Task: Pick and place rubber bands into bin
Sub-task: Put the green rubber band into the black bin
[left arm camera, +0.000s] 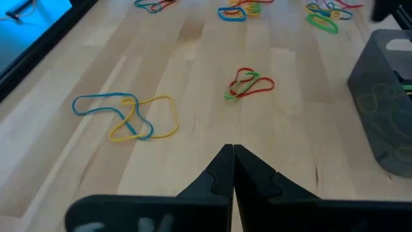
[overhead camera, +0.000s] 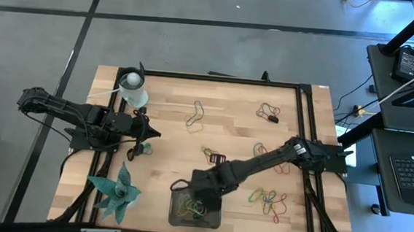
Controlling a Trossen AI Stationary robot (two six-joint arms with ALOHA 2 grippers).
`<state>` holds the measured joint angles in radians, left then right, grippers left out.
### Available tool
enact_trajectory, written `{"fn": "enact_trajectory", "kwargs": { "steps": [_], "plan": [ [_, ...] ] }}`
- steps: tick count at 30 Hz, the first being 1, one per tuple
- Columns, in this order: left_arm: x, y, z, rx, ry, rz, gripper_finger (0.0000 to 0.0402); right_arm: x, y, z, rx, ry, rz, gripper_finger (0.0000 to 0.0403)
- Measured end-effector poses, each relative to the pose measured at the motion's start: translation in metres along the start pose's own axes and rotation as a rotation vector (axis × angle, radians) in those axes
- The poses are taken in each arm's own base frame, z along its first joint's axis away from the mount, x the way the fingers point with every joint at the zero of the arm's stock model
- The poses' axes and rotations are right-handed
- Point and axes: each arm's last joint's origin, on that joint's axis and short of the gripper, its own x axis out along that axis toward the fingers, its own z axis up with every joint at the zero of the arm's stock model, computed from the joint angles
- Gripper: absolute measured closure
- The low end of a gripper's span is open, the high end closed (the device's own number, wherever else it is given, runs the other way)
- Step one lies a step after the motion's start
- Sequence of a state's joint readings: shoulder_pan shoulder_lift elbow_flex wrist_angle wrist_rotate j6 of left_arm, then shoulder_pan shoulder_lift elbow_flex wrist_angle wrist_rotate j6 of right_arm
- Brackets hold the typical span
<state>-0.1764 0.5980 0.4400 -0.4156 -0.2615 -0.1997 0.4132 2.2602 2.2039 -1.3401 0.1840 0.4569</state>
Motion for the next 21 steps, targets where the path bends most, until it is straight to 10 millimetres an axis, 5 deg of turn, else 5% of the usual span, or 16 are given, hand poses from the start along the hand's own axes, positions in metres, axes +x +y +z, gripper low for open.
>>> {"fn": "enact_trajectory", "kwargs": {
  "steps": [11, 21],
  "plan": [
    [0.0, 0.0, 0.0, 0.002, -0.001, -0.001, 0.04, 0.03, -0.054, 0.005, 0.04, -0.058, 0.019, 0.0402],
    [-0.001, -0.001, 0.0, 0.02, 0.008, -0.058, 0.04, 0.017, -0.094, -0.062, 0.194, -0.29, 0.045, 0.0402]
  ]
}}
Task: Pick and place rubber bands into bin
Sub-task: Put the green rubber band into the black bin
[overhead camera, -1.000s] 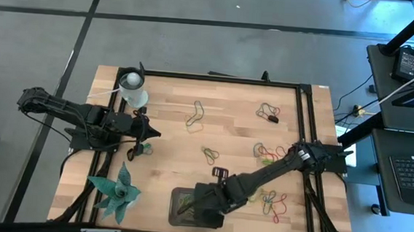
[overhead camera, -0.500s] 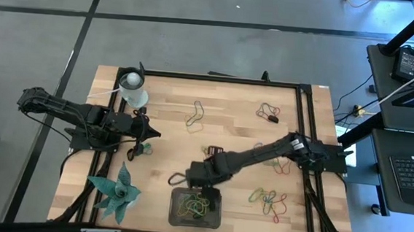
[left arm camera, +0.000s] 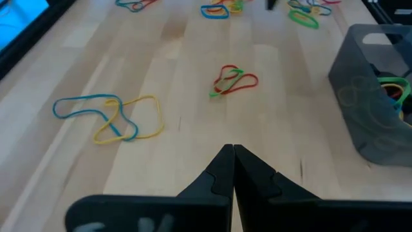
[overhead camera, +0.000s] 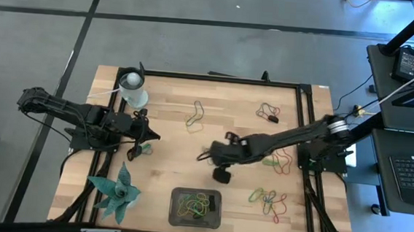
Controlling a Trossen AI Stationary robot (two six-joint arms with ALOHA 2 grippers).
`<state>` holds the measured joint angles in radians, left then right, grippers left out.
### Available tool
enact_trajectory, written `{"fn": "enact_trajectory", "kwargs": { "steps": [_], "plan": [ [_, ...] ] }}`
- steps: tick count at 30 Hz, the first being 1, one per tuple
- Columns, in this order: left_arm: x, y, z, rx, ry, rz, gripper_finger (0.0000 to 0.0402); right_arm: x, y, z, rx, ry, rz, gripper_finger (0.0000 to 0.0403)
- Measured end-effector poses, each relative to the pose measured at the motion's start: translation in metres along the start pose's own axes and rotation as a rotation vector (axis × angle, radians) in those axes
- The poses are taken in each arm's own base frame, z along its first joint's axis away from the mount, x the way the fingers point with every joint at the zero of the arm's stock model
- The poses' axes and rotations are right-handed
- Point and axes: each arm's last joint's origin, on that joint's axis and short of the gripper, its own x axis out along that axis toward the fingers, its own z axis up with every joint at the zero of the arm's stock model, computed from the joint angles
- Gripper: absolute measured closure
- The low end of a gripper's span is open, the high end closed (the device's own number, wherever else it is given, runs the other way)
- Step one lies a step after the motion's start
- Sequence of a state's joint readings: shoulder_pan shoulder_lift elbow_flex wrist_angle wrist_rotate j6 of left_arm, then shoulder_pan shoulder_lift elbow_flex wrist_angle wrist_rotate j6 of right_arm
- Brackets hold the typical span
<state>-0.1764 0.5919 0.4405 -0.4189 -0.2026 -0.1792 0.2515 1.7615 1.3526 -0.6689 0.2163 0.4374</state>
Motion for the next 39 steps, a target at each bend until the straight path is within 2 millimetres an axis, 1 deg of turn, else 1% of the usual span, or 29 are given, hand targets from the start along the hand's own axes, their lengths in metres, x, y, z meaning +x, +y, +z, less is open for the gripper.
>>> {"fn": "enact_trajectory", "kwargs": {
  "steps": [4, 8, 11, 14, 20, 22, 24, 27, 30, 33, 39],
  "plan": [
    [-0.002, 0.0, 0.005, 0.017, -0.011, -0.005, 0.04, -0.021, -0.02, -0.028, 0.06, -0.099, 0.043, 0.0402],
    [-0.007, -0.001, 0.015, 0.014, -0.029, 0.01, 0.04, -0.034, -0.038, -0.06, 0.078, -0.172, 0.077, 0.0403],
    [-0.008, -0.001, 0.023, 0.021, 0.009, 0.036, 0.04, -0.043, -0.052, -0.084, 0.09, -0.217, 0.059, 0.0403],
    [-0.011, -0.001, 0.028, 0.016, 0.091, 0.088, 0.04, -0.051, -0.066, -0.106, 0.098, -0.247, 0.048, 0.0403],
    [-0.013, 0.0, 0.04, -0.09, 0.184, 0.189, 0.04, -0.073, -0.088, -0.141, 0.096, -0.34, 0.081, 0.0403],
    [-0.011, 0.001, 0.04, -0.165, 0.22, 0.216, 0.04, -0.078, -0.095, -0.15, 0.086, -0.378, 0.091, 0.0403],
    [-0.008, 0.003, 0.036, -0.261, 0.283, 0.24, 0.04, -0.083, -0.1, -0.158, 0.1, -0.409, 0.102, 0.0403],
    [-0.003, 0.006, 0.027, -0.398, 0.411, 0.266, 0.0399, -0.087, -0.107, -0.17, 0.113, -0.45, 0.118, 0.0403],
    [0.003, 0.008, 0.019, -0.498, 0.535, 0.297, 0.0395, -0.089, -0.111, -0.179, 0.111, -0.461, 0.134, 0.0403],
    [0.009, 0.01, 0.015, -0.552, 0.613, 0.319, 0.0384, -0.09, -0.113, -0.185, 0.109, -0.478, 0.156, 0.0403],
    [0.023, 0.013, 0.012, -0.603, 0.672, 0.382, 0.0341, -0.089, -0.116, -0.192, 0.079, -0.466, 0.157, 0.0402]
  ]
}}
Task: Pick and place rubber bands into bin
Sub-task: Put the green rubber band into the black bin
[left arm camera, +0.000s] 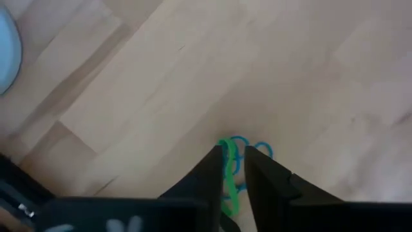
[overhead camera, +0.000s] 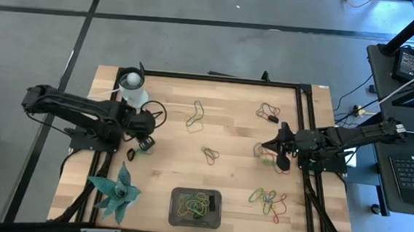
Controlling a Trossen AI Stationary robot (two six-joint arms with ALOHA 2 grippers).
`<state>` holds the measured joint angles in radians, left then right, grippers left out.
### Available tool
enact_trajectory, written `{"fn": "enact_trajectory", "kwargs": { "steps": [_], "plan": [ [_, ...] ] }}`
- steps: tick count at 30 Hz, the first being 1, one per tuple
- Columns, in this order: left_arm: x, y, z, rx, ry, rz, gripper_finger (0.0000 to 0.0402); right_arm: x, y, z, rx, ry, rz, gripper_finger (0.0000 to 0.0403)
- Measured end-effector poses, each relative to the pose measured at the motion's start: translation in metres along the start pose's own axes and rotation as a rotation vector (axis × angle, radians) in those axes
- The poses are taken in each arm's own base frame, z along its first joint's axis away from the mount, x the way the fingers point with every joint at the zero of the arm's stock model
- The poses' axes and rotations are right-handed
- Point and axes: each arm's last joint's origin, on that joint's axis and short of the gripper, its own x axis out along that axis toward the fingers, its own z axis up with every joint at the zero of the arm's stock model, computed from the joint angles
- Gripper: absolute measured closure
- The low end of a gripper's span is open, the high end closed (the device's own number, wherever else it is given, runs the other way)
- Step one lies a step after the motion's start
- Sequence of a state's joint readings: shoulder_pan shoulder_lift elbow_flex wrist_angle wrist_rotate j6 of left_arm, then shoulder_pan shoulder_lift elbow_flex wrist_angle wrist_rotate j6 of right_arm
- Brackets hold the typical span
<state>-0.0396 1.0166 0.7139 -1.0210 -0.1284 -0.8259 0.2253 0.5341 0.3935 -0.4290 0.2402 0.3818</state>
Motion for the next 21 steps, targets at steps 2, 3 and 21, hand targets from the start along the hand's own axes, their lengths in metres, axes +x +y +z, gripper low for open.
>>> {"fn": "enact_trajectory", "kwargs": {
  "steps": [2, 3, 21],
  "plan": [
    [0.004, -0.001, 0.002, -0.006, 0.019, 0.015, 0.0326, 0.0, 0.0, -0.001, -0.003, 0.008, 0.002, 0.0403],
    [0.006, -0.002, 0.002, -0.008, 0.035, 0.018, 0.0319, 0.0, 0.0, -0.001, -0.005, 0.011, 0.003, 0.0402],
    [0.055, -0.019, 0.01, -0.051, 0.216, 0.168, 0.0315, 0.0, -0.001, -0.002, -0.029, 0.023, 0.0, 0.0402]
  ]
}}
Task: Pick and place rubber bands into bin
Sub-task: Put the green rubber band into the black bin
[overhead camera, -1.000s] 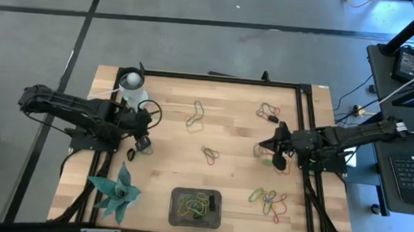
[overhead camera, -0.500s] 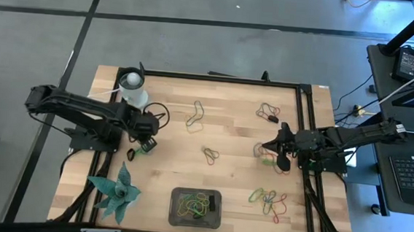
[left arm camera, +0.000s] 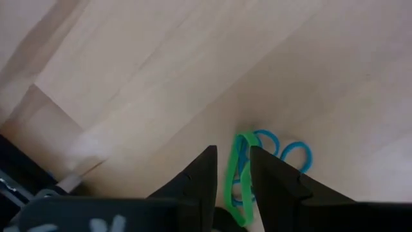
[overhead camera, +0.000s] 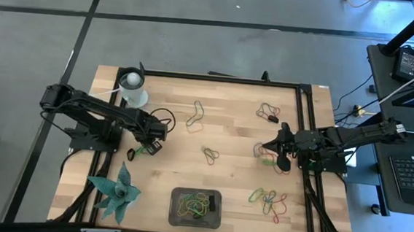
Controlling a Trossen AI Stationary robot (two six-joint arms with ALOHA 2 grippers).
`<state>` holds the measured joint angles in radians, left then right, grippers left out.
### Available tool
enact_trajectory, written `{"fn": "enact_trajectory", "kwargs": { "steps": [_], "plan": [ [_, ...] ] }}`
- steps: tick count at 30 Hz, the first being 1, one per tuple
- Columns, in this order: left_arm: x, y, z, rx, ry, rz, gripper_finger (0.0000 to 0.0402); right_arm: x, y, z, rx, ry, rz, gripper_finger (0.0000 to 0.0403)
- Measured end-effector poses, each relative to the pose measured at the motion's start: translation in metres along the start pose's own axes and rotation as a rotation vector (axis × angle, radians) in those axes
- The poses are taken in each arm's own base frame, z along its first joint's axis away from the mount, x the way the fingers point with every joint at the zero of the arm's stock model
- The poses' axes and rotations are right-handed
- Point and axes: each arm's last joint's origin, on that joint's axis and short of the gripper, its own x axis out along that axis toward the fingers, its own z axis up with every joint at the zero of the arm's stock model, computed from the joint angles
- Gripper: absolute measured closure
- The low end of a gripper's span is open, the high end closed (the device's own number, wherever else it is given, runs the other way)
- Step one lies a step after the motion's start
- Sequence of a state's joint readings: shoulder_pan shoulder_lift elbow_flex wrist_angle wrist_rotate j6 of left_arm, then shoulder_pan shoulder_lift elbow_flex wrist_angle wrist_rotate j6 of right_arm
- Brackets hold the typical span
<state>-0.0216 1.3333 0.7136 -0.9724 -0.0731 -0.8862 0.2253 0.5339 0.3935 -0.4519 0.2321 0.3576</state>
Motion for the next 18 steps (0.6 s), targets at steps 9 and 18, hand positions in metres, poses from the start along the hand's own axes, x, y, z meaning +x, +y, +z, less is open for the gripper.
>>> {"fn": "enact_trajectory", "kwargs": {
  "steps": [9, 18],
  "plan": [
    [0.016, -0.008, 0.004, 0.019, 0.063, 0.026, 0.0315, 0.0, 0.0, 0.0, 0.0, 0.004, -0.001, 0.0402],
    [0.023, -0.013, 0.005, 0.028, 0.115, 0.0, 0.0327, 0.0, 0.0, 0.0, -0.001, 0.003, -0.001, 0.0402]
  ]
}}
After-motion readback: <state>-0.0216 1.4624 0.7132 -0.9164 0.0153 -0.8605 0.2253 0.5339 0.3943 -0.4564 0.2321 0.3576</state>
